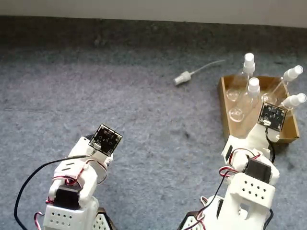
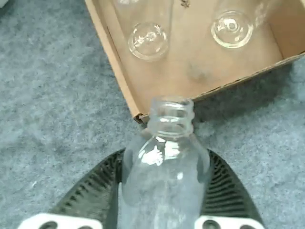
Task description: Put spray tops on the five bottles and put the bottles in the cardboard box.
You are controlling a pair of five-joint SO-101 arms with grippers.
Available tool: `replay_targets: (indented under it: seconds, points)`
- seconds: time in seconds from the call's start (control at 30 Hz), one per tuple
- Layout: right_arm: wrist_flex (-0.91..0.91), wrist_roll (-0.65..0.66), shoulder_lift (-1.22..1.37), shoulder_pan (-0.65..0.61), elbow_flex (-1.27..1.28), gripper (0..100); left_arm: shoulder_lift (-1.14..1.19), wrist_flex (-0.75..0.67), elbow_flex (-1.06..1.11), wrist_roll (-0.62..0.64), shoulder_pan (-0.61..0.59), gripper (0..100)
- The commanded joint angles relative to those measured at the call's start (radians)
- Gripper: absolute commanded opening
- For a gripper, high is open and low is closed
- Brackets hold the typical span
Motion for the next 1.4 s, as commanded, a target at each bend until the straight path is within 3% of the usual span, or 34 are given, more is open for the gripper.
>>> replay_targets:
  seconds: [0.0,0.17,0.43,0.6,0.9,1.13,1.37]
  points:
    - [-0.022,-0.014,-0.018,0.018,-0.010,12.3,0.010,0.091,-0.194,-0.037,0.056,0]
    - [-0.021,-0.014,-0.018,0.024,0.008,12.3,0.108,0.163,-0.401,-0.133,0.067,0]
    - [-0.025,-0.014,-0.018,0.025,0.035,12.3,0.539,0.161,-0.725,-0.138,0.076,1]
    - [-0.022,-0.014,-0.028,0.025,0.028,12.3,0.739,0.163,-0.868,-0.138,0.154,1]
    - [0.007,-0.014,-0.398,0.019,0.099,12.3,1.032,0.160,-0.972,-0.138,0.305,1]
    - [0.044,-0.008,-0.759,0.018,0.197,12.3,1.270,0.167,-1.148,-0.138,0.320,2]
    - [0.053,-0.006,-0.722,0.016,0.200,12.3,1.570,0.233,-1.471,-0.135,0.321,15]
